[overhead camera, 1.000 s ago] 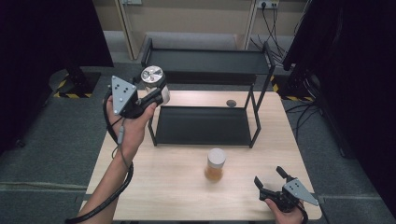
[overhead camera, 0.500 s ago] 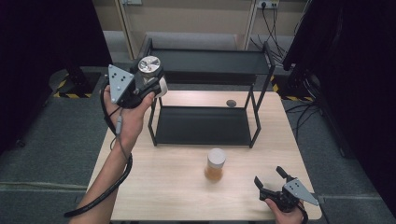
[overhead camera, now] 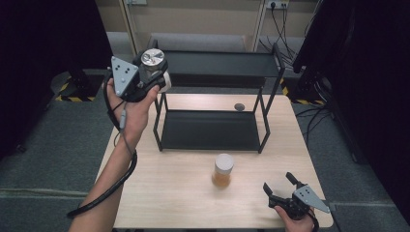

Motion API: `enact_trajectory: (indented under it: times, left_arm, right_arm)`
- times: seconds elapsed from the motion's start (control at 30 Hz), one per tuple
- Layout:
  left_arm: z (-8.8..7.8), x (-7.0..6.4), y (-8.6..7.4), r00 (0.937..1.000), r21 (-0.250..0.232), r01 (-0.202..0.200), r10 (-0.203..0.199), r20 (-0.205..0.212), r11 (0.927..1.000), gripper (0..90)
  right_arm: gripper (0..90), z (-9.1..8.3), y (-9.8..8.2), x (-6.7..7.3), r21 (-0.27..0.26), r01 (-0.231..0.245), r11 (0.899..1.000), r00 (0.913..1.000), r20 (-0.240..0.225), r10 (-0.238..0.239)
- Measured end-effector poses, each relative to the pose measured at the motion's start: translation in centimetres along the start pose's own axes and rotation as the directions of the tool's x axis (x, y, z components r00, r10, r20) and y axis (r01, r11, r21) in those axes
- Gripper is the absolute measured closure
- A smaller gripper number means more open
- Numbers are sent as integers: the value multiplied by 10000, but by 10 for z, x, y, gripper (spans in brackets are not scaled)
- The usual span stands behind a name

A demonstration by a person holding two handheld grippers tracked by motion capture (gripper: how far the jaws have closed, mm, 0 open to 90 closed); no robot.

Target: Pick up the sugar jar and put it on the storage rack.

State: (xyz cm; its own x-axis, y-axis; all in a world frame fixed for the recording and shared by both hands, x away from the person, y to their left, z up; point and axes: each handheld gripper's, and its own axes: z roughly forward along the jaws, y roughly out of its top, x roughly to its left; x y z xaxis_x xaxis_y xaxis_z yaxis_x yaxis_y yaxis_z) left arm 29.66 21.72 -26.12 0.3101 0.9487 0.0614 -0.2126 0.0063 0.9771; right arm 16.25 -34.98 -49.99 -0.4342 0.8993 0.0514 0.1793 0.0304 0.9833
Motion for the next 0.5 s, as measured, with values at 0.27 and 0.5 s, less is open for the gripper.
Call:
enact_trajectory:
  times: [0.27,0.5]
  left_arm:
    - [10,0,6,9999,46,-58,59,-134,10000,351]
    - [21,-1,10,9998,51,-123,123,-135,9999,351]
  right_arm:
    - [25,0,0,0,4,38,10000,10000,-5,-38]
    - [25,0,0,0,-2,-1,10000,10000,-9,1]
